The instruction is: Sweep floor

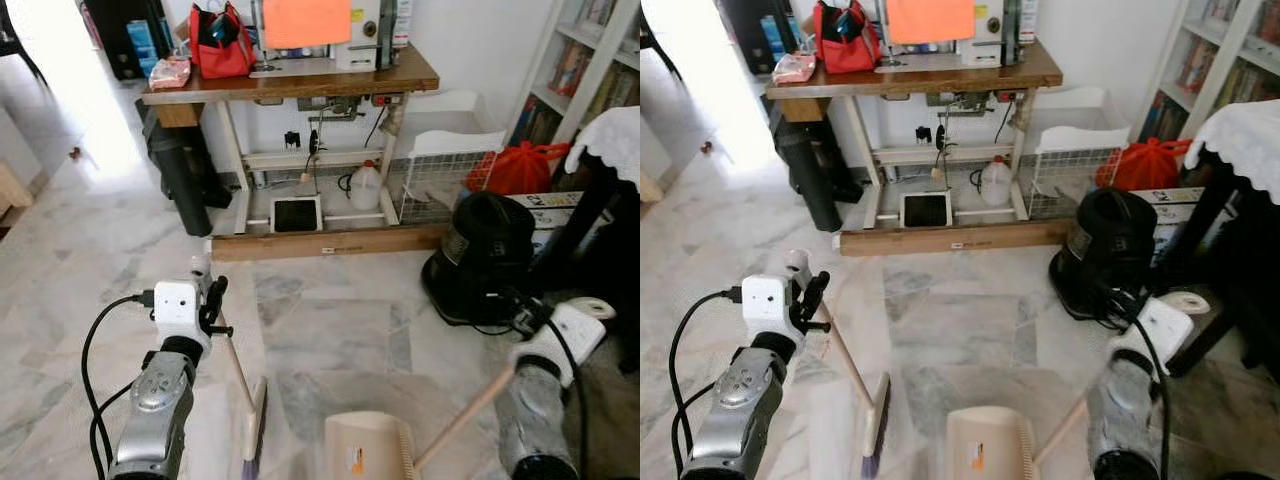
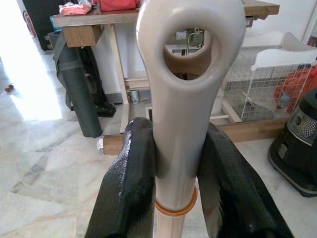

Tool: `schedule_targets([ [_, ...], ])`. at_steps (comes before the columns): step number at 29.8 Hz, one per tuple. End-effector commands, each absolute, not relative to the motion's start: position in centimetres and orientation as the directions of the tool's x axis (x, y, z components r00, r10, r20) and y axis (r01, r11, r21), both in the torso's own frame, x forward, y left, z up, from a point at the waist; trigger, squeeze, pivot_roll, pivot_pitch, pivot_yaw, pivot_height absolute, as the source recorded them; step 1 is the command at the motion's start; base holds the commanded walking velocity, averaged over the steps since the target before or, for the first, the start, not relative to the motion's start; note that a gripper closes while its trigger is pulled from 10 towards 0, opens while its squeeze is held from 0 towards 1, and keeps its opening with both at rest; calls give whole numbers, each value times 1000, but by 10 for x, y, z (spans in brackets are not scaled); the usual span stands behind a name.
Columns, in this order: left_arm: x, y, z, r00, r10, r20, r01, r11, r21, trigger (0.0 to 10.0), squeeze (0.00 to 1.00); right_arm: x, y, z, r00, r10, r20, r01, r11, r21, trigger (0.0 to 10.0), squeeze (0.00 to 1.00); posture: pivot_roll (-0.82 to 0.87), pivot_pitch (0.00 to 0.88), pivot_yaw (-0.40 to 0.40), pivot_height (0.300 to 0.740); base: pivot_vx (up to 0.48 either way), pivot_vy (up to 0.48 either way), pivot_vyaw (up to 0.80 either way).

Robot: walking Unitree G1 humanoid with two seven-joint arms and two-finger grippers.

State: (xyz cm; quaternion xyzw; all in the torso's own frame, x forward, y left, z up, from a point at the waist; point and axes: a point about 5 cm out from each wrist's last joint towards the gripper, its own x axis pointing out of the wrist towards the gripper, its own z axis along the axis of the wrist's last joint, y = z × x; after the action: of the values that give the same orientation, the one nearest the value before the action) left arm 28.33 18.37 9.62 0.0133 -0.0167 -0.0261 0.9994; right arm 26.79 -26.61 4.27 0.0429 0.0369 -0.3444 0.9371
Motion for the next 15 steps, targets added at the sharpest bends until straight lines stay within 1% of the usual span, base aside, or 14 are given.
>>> schedule_targets([
  [1,284,185,106,996,-57,72,55,998,30,10000,0,265,-270,47,744,-665,-68,668,741,65,10000,0,-17,0,46,740,0,0,0],
  [4,285,184,106,996,-57,73,55,998,28,10000,0,260,-273,41,729,-678,-91,684,727,57,10000,0,-18,0,47,740,0,0,0],
  [7,285,184,107,996,-58,74,56,998,27,10000,0,259,-275,34,720,-683,-122,688,725,5,10000,0,-13,0,47,740,0,0,0],
  [10,285,183,109,995,-62,81,60,998,27,10000,0,263,-275,34,739,-663,-120,665,746,-21,10000,0,6,0,45,740,0,0,0],
  [12,284,184,111,994,-65,86,63,998,29,10000,0,272,-271,36,772,-624,-123,622,781,-53,10000,0,4,0,48,740,0,0,0],
  [15,283,185,112,994,-69,87,66,997,32,10000,0,277,-269,37,786,-605,-128,601,796,-73,10000,0,12,0,48,740,0,0,0],
])
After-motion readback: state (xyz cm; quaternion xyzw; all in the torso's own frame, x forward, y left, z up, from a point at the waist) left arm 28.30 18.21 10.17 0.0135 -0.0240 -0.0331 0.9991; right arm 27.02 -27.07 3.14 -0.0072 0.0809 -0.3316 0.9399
